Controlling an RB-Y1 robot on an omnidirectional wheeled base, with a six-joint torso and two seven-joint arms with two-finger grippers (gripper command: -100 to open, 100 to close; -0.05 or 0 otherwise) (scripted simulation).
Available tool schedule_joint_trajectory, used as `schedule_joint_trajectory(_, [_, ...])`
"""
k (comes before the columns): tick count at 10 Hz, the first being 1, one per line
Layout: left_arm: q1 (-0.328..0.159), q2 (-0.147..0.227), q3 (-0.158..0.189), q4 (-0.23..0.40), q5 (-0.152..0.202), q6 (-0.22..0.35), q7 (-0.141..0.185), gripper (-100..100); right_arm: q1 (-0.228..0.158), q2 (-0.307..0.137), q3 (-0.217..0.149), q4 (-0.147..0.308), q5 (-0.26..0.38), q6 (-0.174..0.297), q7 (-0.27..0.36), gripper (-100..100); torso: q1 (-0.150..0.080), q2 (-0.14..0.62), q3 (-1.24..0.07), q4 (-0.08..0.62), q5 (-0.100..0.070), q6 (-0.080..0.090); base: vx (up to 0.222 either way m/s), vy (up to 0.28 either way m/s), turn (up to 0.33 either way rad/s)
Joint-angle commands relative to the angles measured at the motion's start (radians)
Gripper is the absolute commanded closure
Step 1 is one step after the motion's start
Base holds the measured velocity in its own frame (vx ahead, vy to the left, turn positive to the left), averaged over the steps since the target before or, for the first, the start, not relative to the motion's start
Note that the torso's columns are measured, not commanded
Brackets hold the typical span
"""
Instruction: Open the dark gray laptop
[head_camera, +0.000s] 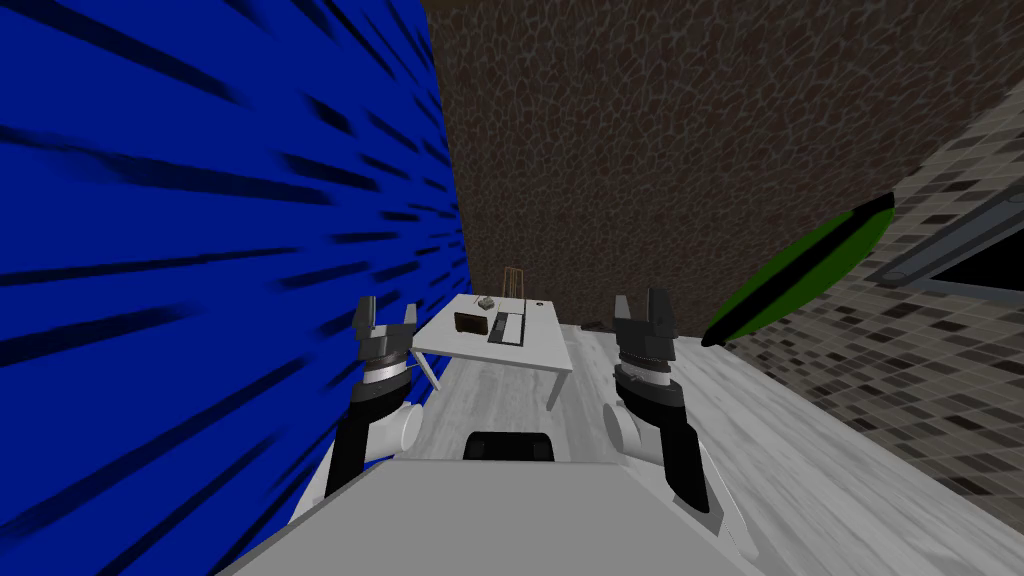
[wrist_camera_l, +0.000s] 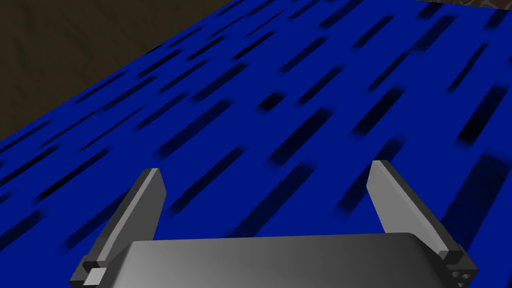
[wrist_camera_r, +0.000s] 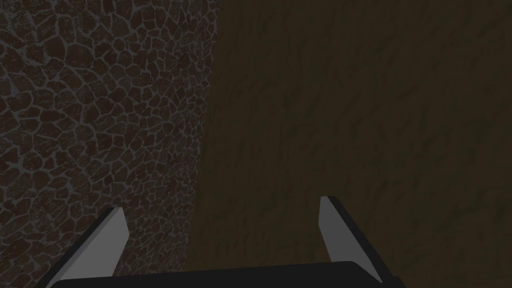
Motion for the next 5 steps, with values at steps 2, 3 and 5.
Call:
schedule_joint_trajectory(2, [0.000,0.000,0.000,0.000,0.000,0.000,0.000,0,0.000,0.000,0.000,0.000,0.000,0.000,0.000,0,0.000,0.104,-0.209,0.105,0.000,0.000,0.000,0.000,0.000])
schedule_joint_trajectory(3, [0.000,0.000,0.000,0.000,0.000,0.000,0.000,0,0.000,0.000,0.000,0.000,0.000,0.000,0.000,0,0.000,0.175,-0.351,0.176,0.000,0.000,0.000,0.000,0.000])
schedule_joint_trajectory(5, [0.000,0.000,0.000,0.000,0.000,0.000,0.000,0,0.000,0.000,0.000,0.000,0.000,0.000,0.000,0,0.000,0.322,-0.644,0.322,0.000,0.000,0.000,0.000,0.000])
